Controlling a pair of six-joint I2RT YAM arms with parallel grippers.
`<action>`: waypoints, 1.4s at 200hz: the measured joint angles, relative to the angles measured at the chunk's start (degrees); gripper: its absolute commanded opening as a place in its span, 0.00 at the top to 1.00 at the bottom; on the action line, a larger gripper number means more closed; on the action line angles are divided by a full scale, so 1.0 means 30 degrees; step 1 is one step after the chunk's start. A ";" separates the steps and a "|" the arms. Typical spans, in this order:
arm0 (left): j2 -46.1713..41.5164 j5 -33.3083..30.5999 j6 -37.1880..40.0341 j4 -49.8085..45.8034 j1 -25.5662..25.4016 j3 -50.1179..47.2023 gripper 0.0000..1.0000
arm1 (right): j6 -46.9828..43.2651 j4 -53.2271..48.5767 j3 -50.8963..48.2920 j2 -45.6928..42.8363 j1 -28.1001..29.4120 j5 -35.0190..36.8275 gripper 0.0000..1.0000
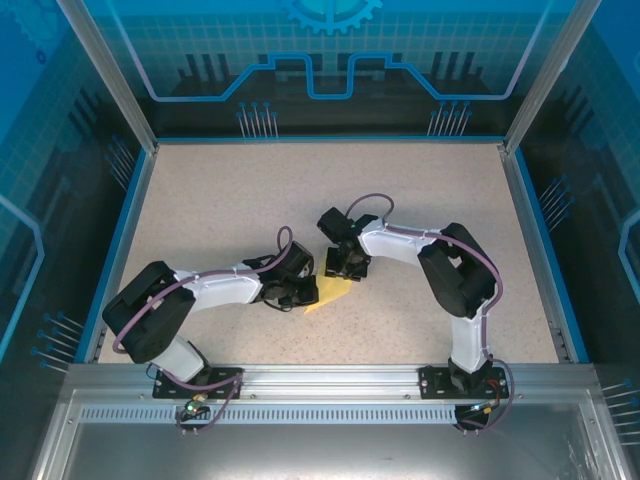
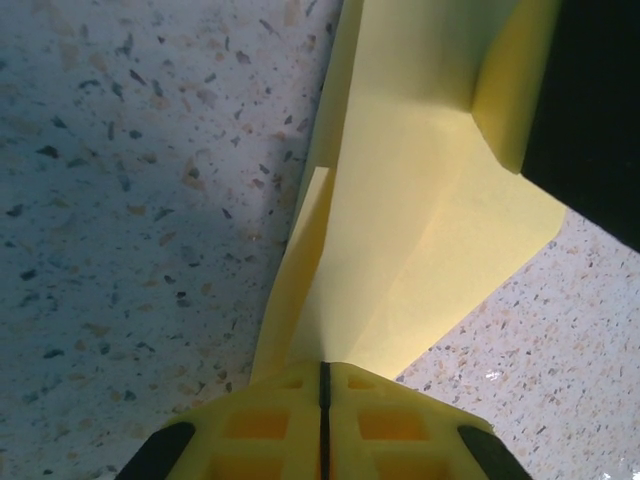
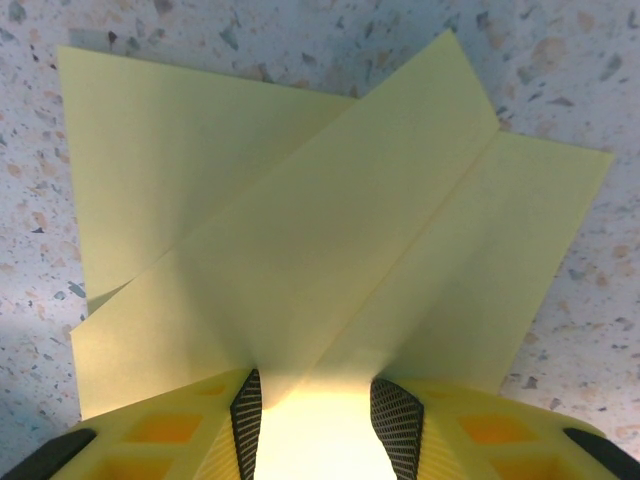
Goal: Fold a paper plane with a square sheet of paper (pick it up from the middle)
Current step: Fourth fold the wing at the center of the table.
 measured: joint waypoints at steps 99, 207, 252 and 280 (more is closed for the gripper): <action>0.0401 -0.0160 0.0058 -0.0219 0.0000 0.0226 0.92 | 0.0007 -0.0073 0.0000 0.0044 0.0000 0.0058 0.59; 0.0437 -0.0131 0.0080 -0.0277 0.0000 0.0262 0.99 | -0.3286 0.1821 -0.1341 -0.3636 -0.0911 -0.2565 0.68; 0.0437 -0.0124 0.0284 -0.0291 0.0000 0.0277 1.00 | -0.4408 0.5923 -0.4044 -0.4459 -0.0903 -0.6397 0.91; 0.0437 -0.0131 0.0342 -0.0291 0.0000 0.0277 1.00 | -0.4546 0.7446 -0.4889 -0.3490 -0.0903 -0.8021 0.95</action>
